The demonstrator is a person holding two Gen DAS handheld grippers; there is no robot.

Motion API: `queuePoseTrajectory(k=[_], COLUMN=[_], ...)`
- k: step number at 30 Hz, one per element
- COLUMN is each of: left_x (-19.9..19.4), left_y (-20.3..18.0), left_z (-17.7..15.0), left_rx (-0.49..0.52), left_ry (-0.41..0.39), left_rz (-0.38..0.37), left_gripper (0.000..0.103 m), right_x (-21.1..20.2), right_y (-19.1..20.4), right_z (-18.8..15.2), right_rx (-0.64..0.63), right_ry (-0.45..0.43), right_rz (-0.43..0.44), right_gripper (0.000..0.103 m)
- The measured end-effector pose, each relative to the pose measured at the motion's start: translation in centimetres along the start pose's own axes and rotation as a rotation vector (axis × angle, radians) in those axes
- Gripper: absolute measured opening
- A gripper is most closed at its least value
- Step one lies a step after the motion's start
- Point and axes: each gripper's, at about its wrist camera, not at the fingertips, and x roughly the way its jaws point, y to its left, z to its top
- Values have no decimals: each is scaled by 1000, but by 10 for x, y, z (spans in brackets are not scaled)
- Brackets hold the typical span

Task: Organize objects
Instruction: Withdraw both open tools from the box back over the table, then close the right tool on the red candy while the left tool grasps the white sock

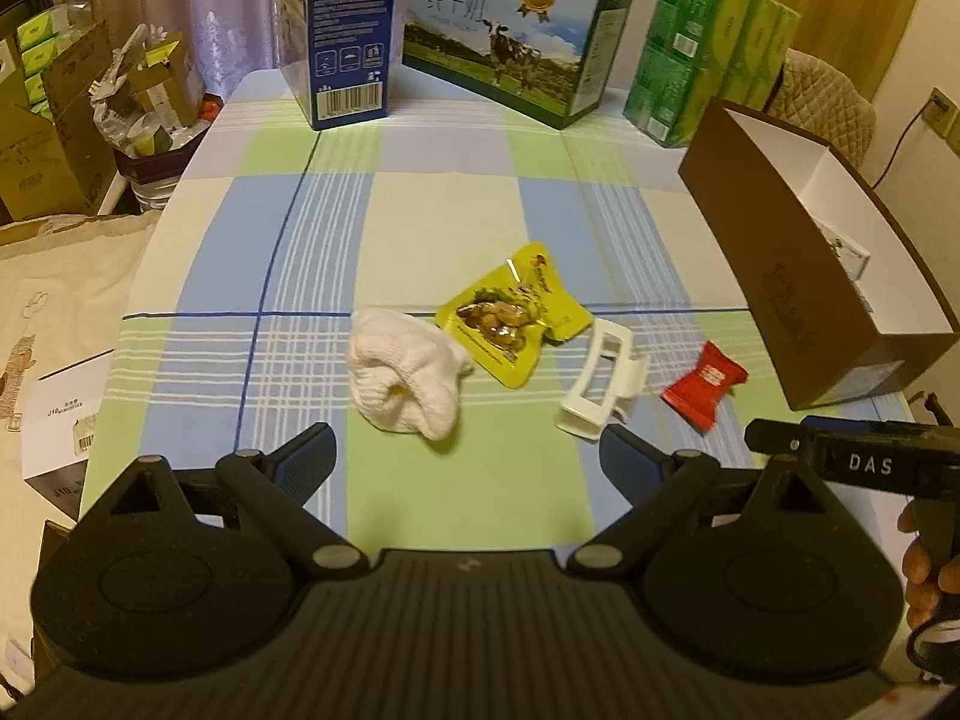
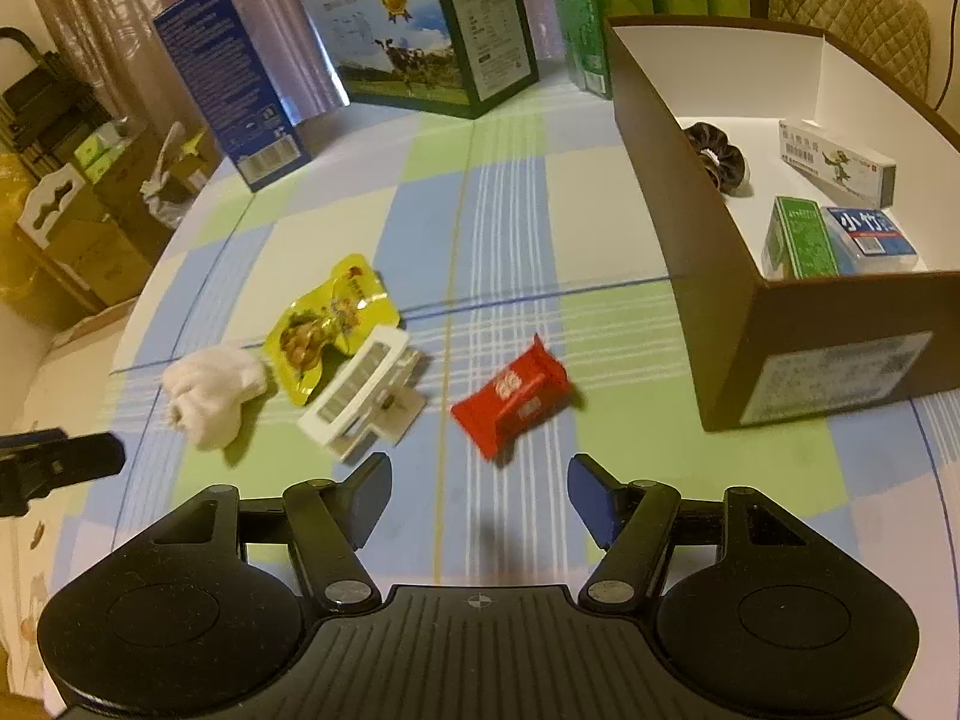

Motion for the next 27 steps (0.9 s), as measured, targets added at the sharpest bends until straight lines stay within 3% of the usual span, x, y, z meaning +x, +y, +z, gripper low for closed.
queuePoseTrajectory(k=[9,19,27], left_x=[26,51,66], left_y=[13,22,26], left_z=[8,16,21], left_rx=[-11,-26,-21], left_ry=[19,57,79], left_rz=[17,34,34], left_gripper=[91,91,91], right_x=[36,70,91], right_y=[-7,-6,1], right_z=[15,25,32], right_rx=[62,55,-48], right_ry=[20,34,46], right_rz=[-48,-82,-122], right_gripper=[46,45,44])
